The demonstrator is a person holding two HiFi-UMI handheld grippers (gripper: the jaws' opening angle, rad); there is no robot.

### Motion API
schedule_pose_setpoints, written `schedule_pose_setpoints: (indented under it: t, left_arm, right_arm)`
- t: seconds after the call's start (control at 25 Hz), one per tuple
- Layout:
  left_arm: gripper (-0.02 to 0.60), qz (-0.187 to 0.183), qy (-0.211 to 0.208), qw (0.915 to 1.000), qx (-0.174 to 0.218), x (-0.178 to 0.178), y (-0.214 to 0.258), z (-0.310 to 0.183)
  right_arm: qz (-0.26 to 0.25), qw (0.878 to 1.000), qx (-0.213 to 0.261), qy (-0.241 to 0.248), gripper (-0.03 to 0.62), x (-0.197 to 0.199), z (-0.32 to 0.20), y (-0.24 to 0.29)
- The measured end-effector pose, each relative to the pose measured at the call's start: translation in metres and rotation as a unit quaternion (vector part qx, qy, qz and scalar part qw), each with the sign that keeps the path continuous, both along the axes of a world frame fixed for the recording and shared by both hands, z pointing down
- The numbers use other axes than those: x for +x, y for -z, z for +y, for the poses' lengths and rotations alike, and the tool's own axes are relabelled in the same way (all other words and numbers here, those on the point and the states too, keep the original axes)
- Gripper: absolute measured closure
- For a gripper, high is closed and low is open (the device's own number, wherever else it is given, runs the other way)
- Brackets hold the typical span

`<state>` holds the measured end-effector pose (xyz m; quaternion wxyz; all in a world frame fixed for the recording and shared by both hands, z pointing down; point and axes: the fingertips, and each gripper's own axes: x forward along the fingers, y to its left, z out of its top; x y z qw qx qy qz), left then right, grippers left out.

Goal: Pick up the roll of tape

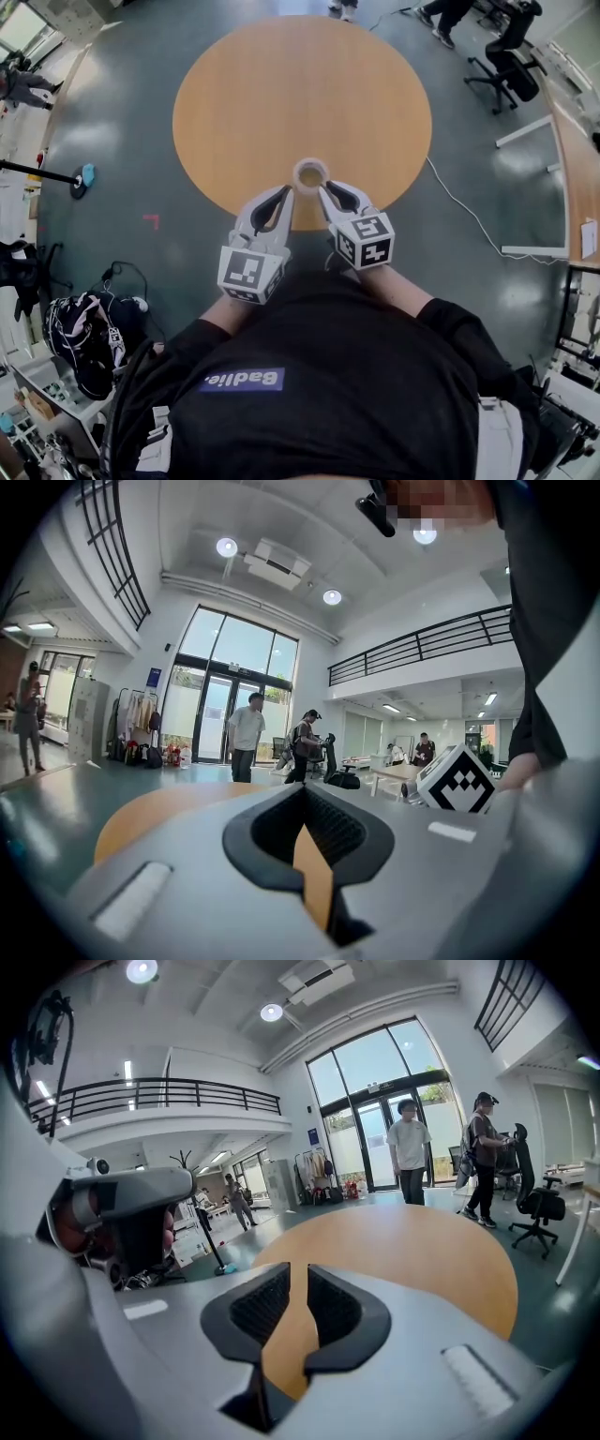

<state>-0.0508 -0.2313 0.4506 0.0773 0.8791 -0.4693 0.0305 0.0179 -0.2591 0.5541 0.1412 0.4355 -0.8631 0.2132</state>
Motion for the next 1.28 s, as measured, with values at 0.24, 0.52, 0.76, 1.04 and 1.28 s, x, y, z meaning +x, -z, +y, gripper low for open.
schedule_pose_setpoints:
  t: [0.24, 0.52, 0.76, 1.04, 1.28]
  left_arm:
    - [0.566, -0.004, 0.012, 0.9999, -0.004, -0.007, 0.000, 0.002]
    - [0.566, -0.011, 0.020, 0.9997, -0.006, -0.006, -0.006, 0.007]
    - [0.566, -0.017, 0.039, 0.9991, -0.010, -0.019, -0.005, 0.016]
    - [0.566, -0.023, 0.052, 0.9983, -0.009, -0.022, -0.010, 0.017]
    - [0.566, -0.028, 0.061, 0.9977, -0.011, -0.043, -0.011, 0.017]
  right_arm:
    - [0.009, 1.000, -0.020, 0.004, 0.505, -0.003, -0.007, -0.018]
    - [0.039, 0.996, -0.081, -0.013, 0.450, 0.025, -0.030, -0.071]
    - [0.057, 0.989, -0.131, -0.022, 0.413, 0.030, -0.040, -0.110]
    - [0.072, 0.982, -0.174, -0.030, 0.385, 0.036, -0.059, -0.145]
    - [0.095, 0.975, -0.199, -0.036, 0.373, 0.026, -0.069, -0.167]
